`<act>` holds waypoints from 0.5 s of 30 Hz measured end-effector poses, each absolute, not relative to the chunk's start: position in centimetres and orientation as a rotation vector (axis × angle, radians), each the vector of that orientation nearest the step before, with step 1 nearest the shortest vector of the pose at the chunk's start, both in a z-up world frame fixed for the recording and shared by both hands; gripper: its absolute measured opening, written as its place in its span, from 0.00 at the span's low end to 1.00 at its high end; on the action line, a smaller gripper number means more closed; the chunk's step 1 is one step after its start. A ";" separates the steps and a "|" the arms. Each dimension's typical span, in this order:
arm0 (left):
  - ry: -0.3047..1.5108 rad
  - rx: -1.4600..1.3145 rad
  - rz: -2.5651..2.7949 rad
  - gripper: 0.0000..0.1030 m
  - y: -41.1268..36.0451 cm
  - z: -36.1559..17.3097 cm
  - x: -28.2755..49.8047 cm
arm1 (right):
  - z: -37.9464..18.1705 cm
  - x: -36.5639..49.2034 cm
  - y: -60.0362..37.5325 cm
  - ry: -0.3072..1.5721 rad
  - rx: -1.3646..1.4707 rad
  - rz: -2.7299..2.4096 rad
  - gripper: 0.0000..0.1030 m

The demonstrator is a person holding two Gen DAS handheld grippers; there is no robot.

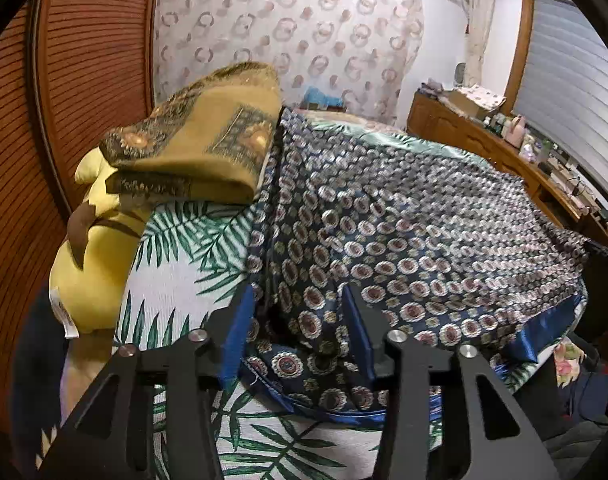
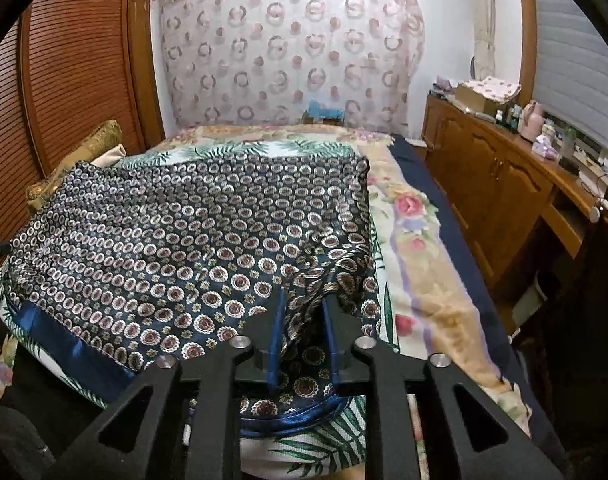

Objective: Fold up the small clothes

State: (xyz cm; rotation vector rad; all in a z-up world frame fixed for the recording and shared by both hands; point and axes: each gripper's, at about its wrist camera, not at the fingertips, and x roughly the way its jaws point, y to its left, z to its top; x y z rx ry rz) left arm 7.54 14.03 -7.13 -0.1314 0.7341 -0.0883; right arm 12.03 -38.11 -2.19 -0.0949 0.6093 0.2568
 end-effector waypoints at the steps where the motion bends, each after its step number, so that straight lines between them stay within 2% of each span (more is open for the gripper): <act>1: 0.742 -0.131 -0.084 0.50 14.1 -7.4 7.6 | -2.4 11.5 -37.9 0.603 -0.093 0.262 0.33; 3: 0.762 -0.138 -0.068 0.50 14.2 -8.0 7.9 | -2.6 10.9 -37.3 0.595 -0.094 0.281 0.46; 4: 0.771 -0.140 -0.062 0.50 14.4 -8.3 8.0 | -2.5 10.7 -36.8 0.592 -0.099 0.289 0.47; 15: 0.797 -0.151 -0.036 0.50 14.8 -9.4 8.1 | -3.3 10.6 -30.6 0.583 -0.158 0.424 0.49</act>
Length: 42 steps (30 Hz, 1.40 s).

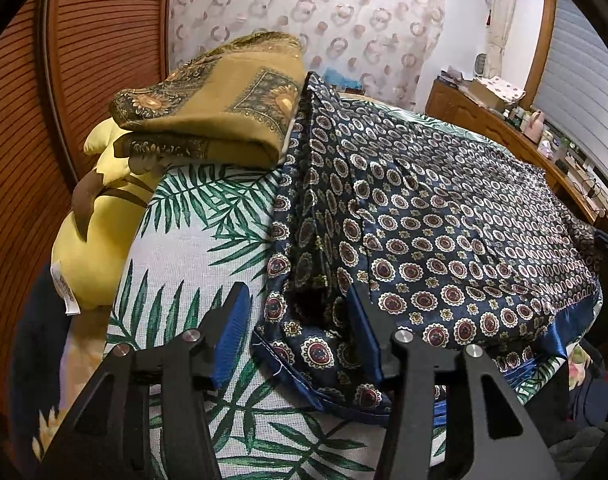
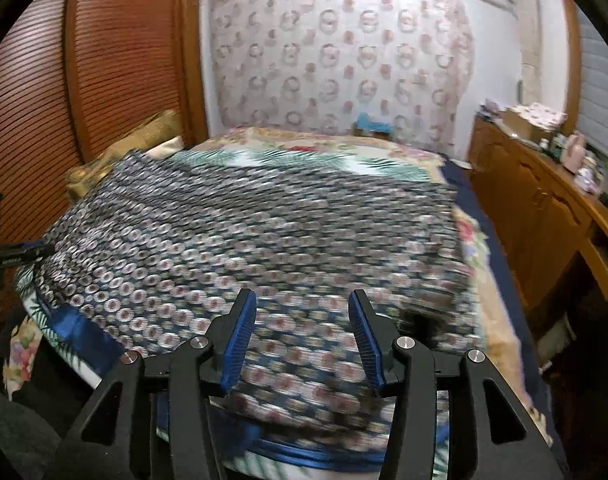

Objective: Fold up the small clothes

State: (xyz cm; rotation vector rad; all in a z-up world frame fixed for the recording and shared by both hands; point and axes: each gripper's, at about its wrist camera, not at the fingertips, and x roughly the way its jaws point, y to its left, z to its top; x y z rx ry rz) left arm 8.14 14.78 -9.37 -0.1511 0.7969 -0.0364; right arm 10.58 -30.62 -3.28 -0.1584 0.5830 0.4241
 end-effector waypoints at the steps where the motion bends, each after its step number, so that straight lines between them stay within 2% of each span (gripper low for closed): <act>1: 0.796 -0.151 -0.035 0.50 14.7 -9.4 8.1 | -3.6 10.8 -29.7 0.589 -0.168 0.440 0.49; 13: 0.786 -0.144 -0.034 0.50 14.7 -9.4 8.0 | -7.5 13.7 -23.8 0.681 -0.243 0.549 0.49; 15: 0.783 -0.144 -0.039 0.45 14.6 -9.4 8.0 | -8.2 14.2 -23.5 0.704 -0.247 0.545 0.50; 19: 0.787 -0.152 -0.061 0.26 14.5 -9.4 8.0 | -9.0 14.3 -22.7 0.681 -0.267 0.539 0.59; 20: 0.791 -0.155 -0.070 0.16 14.4 -9.4 8.0 | -9.1 14.2 -22.4 0.676 -0.269 0.532 0.65; 21: 0.796 -0.163 -0.090 0.11 14.3 -9.4 8.0 | -9.3 14.3 -22.4 0.674 -0.264 0.521 0.73; 23: 0.794 -0.176 -0.107 0.06 14.0 -9.3 7.9 | -9.5 14.6 -23.2 0.678 -0.243 0.503 0.80; 34: 0.637 -0.184 -0.249 0.05 9.8 -3.0 7.7 | -9.0 14.4 -23.8 0.703 -0.232 0.513 0.81; 42: 0.571 -0.144 -0.394 0.05 3.8 1.3 10.0 | -8.1 13.7 -27.7 0.678 -0.178 0.473 0.81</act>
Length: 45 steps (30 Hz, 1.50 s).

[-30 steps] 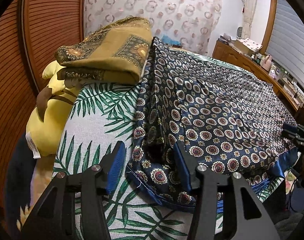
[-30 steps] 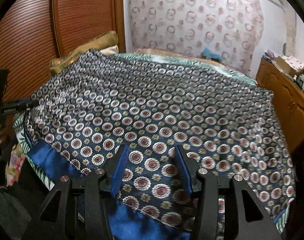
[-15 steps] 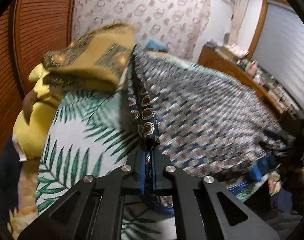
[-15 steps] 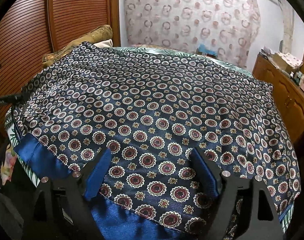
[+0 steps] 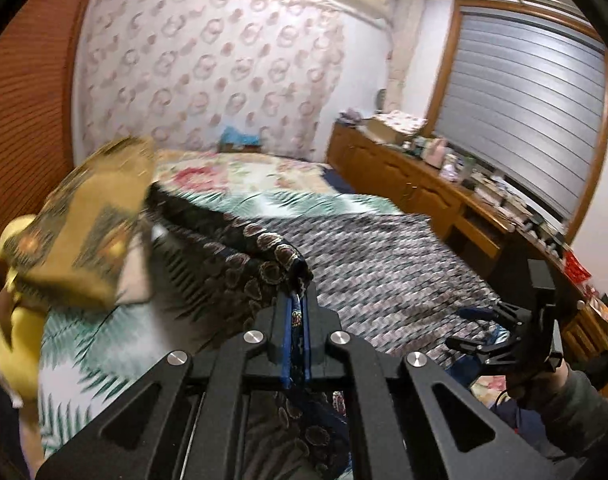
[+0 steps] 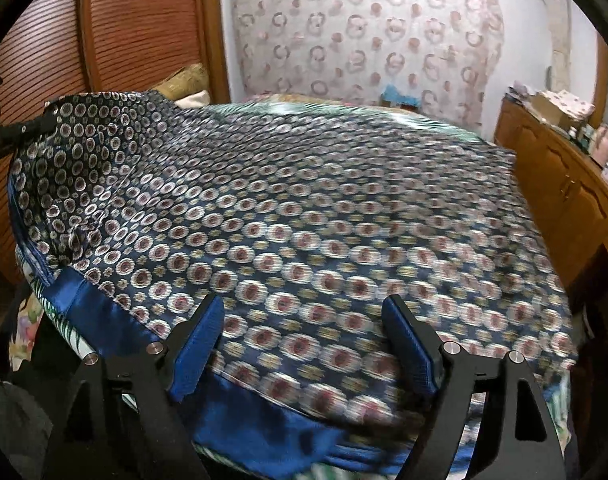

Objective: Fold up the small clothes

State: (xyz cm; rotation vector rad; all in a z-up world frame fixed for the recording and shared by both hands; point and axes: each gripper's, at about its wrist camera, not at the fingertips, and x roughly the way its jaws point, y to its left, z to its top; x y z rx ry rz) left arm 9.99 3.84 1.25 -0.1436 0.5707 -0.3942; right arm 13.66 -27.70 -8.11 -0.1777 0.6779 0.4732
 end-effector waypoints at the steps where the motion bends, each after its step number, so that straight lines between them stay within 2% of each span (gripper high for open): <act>1: 0.566 -0.137 -0.407 0.05 3.2 1.7 10.2 | -7.9 13.6 -28.4 0.673 -0.169 0.462 0.81; 12: 0.529 -0.030 -0.614 0.05 -8.4 5.2 13.0 | -7.5 11.5 -35.3 0.654 -0.064 0.367 0.81; 23: 0.629 0.069 -0.776 0.05 -17.8 4.5 15.0 | -7.6 9.6 -38.7 0.636 -0.029 0.323 0.80; 36: 0.612 0.090 -0.860 0.05 -23.8 6.6 14.7 | -7.5 9.4 -40.3 0.620 0.014 0.289 0.79; 42: 0.660 0.117 -0.838 0.05 -24.7 5.1 15.5 | -7.5 9.6 -40.1 0.622 0.020 0.282 0.79; 45: 0.694 0.123 -0.811 0.15 -24.2 4.2 15.9 | -7.6 9.6 -40.2 0.627 0.025 0.278 0.79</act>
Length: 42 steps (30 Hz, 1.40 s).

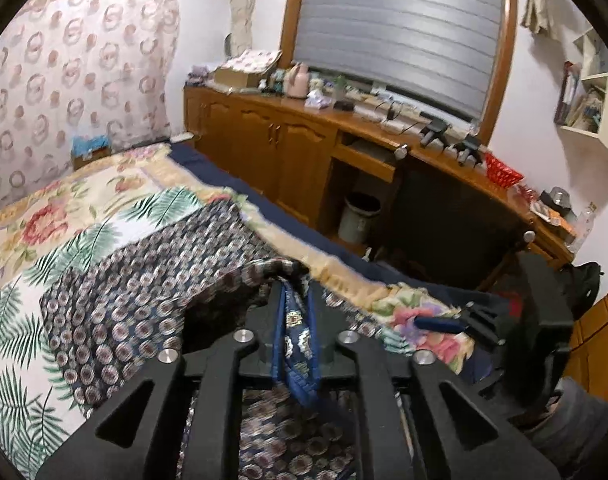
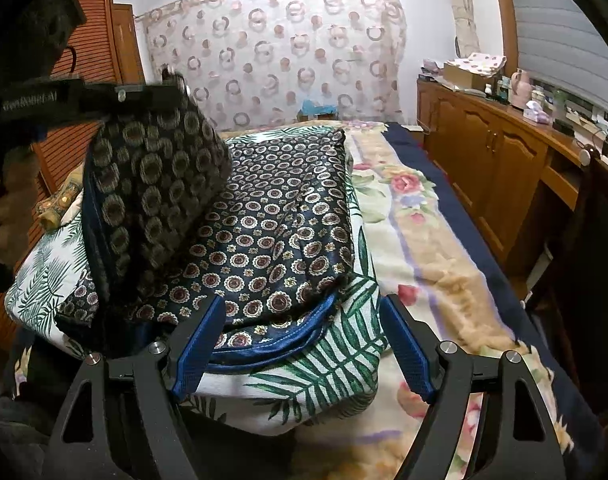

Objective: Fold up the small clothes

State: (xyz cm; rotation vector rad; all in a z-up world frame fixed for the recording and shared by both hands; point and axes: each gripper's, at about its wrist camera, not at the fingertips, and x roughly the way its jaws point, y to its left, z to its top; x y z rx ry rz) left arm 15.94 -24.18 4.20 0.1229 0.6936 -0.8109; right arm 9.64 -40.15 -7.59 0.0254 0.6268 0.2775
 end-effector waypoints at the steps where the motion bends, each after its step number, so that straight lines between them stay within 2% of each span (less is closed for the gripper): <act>1: 0.695 0.123 -0.811 0.18 -24.1 4.1 16.0 | -7.6 9.6 -40.2 0.628 0.027 0.277 0.79; 7: 0.689 0.081 -0.770 0.41 -19.8 3.4 15.6 | -7.2 9.6 -40.2 0.623 0.029 0.269 0.79; 8: 0.688 0.075 -0.761 0.41 -18.9 3.3 15.6 | -7.1 9.6 -40.2 0.621 0.030 0.267 0.79; 24: 0.810 0.115 -0.428 0.43 -8.2 -5.3 16.2 | -6.0 11.1 -37.0 0.605 -0.018 0.310 0.79; 36: 0.858 0.134 -0.367 0.43 -5.7 -7.6 17.2 | -4.1 15.3 -31.4 0.597 -0.116 0.429 0.79; 37: 0.857 0.135 -0.369 0.47 -5.7 -7.5 17.2 | -4.0 15.7 -30.9 0.599 -0.123 0.441 0.79; 38: 0.861 0.129 -0.379 0.59 -5.7 -7.6 17.2 | -3.9 16.1 -30.4 0.604 -0.131 0.456 0.79; 41: 0.868 0.140 -0.403 0.74 -6.3 -7.7 17.2 | -3.9 17.3 -28.9 0.616 -0.163 0.487 0.79; 42: 0.871 0.153 -0.406 0.76 -6.6 -7.8 17.2 | -3.9 17.7 -28.5 0.621 -0.176 0.496 0.79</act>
